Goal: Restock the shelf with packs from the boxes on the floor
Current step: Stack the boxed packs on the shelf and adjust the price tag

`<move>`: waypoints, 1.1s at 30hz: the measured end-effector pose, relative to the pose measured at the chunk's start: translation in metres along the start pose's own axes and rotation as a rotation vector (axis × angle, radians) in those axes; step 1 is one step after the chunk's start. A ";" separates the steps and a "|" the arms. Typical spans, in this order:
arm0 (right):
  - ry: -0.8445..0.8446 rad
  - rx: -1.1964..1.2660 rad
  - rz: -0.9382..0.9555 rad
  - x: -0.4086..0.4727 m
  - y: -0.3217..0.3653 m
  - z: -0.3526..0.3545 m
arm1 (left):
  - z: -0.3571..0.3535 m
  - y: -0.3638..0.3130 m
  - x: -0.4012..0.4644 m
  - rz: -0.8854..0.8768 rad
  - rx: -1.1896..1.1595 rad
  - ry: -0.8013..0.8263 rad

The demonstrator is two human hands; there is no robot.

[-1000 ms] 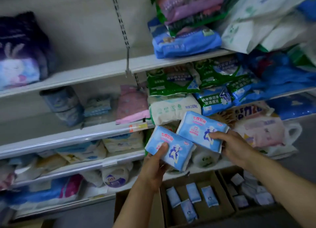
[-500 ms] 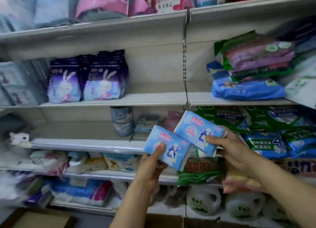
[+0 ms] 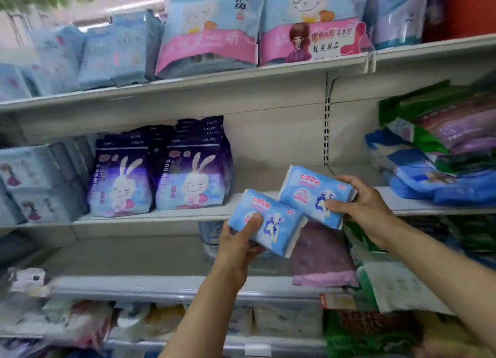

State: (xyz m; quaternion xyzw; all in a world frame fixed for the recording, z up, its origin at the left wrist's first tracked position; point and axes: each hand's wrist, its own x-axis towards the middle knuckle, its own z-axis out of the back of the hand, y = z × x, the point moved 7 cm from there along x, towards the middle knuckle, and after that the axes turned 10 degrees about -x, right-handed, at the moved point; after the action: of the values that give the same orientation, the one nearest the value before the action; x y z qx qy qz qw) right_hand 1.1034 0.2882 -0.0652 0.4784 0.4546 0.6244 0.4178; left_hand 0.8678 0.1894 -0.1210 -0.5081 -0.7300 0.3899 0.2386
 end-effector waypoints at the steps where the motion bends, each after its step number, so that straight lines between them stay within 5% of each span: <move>1: -0.044 -0.043 0.029 0.008 0.004 -0.002 | 0.003 -0.004 0.010 0.009 -0.010 0.007; 5: -0.168 -0.239 0.126 0.045 0.009 -0.001 | -0.005 -0.013 0.038 0.039 -0.031 0.063; 10: -0.090 -0.655 0.198 0.080 -0.006 -0.003 | -0.017 -0.013 0.062 0.037 0.018 0.027; 20: -0.065 -0.913 0.304 0.130 -0.014 -0.003 | -0.039 0.001 0.077 0.010 -0.042 -0.053; 33: -0.004 -0.956 0.385 0.212 -0.025 -0.037 | -0.042 -0.014 0.146 0.125 0.108 -0.022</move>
State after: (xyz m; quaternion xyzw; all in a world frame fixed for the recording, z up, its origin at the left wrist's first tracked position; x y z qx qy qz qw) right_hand 1.0287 0.4907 -0.0482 0.3104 0.0211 0.8271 0.4682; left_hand 0.8375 0.3362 -0.0917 -0.5347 -0.6772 0.4486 0.2327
